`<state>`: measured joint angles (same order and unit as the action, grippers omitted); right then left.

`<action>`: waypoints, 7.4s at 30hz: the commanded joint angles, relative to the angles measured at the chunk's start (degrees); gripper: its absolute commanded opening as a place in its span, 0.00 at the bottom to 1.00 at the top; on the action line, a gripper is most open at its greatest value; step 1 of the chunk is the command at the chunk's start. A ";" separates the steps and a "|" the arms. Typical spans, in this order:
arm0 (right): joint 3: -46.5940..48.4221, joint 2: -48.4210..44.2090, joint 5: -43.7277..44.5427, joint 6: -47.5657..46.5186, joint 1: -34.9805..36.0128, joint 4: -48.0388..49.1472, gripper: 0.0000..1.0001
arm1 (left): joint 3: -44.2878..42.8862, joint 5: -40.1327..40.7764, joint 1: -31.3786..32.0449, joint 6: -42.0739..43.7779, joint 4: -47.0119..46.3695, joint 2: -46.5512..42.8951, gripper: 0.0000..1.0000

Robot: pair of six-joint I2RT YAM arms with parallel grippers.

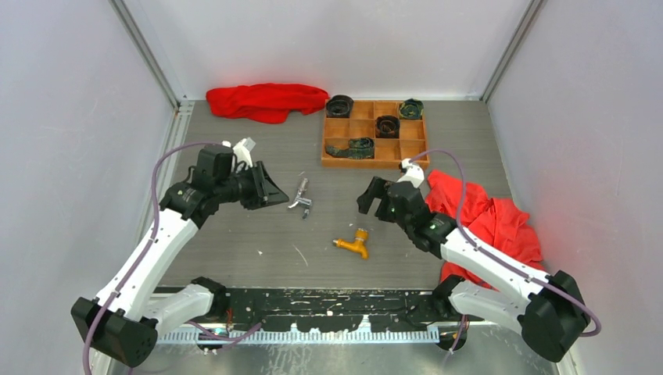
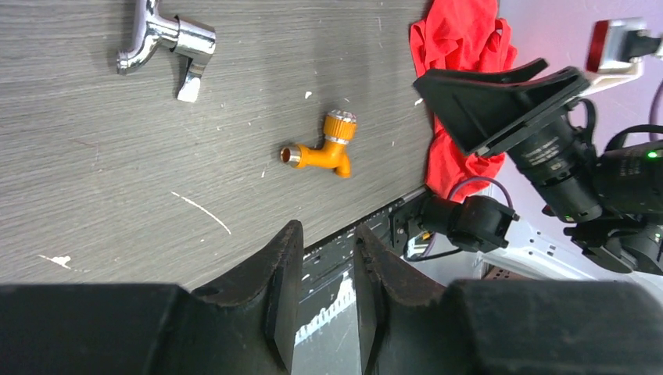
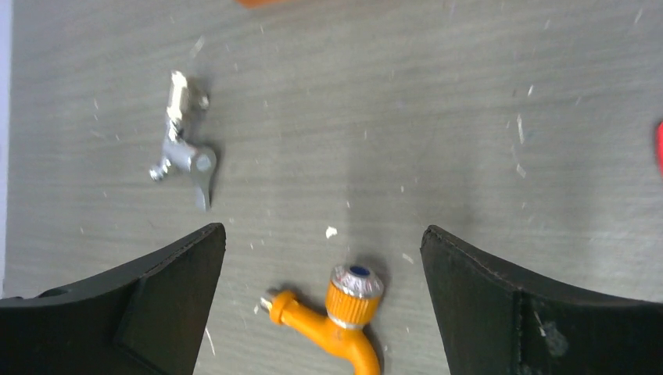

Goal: Install the water faucets

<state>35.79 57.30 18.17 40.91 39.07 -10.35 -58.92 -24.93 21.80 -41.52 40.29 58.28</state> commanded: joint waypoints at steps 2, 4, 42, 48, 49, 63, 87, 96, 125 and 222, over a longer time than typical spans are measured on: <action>-2.14 3.00 -1.77 9.61 1.62 -3.65 0.98 | 0.78 -1.19 0.59 2.08 -2.54 -0.11 0.26; -1.12 6.52 2.99 12.59 3.79 -6.27 0.94 | 1.39 -1.40 0.63 2.18 -2.57 -0.51 0.25; 9.03 26.29 5.04 28.43 15.14 -16.91 0.32 | 11.51 0.73 0.96 -1.15 -5.99 -4.63 0.69; 9.47 18.78 10.28 18.99 14.81 -6.87 0.00 | 13.75 -3.46 0.96 -4.95 -13.28 -5.11 0.79; 9.02 17.20 10.28 16.00 14.81 -3.68 0.00 | 14.99 -4.64 1.04 -6.87 -16.68 -5.28 0.79; -1.19 2.02 -7.76 1.73 14.24 22.69 0.00 | 21.10 -13.32 8.23 -10.37 -36.20 -1.22 0.86; -3.04 -0.46 -19.01 3.73 7.98 24.99 0.51 | 14.36 -9.92 15.20 -5.59 -32.06 4.64 0.00; -15.91 2.49 -47.68 17.93 -2.65 57.52 0.91 | 21.97 -10.92 12.66 -16.57 -49.37 1.78 0.00; -22.14 21.97 -53.03 39.72 -2.86 104.59 0.07 | 28.32 -14.10 11.51 -27.36 -65.26 3.13 0.01; -4.11 -8.73 -10.99 -12.82 -8.66 -1.67 0.00 | 14.81 -28.76 7.83 -22.79 -62.25 32.20 0.00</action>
<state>34.81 47.07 9.54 26.09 30.52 -17.91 -46.65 -43.33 29.78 -50.13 0.97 90.28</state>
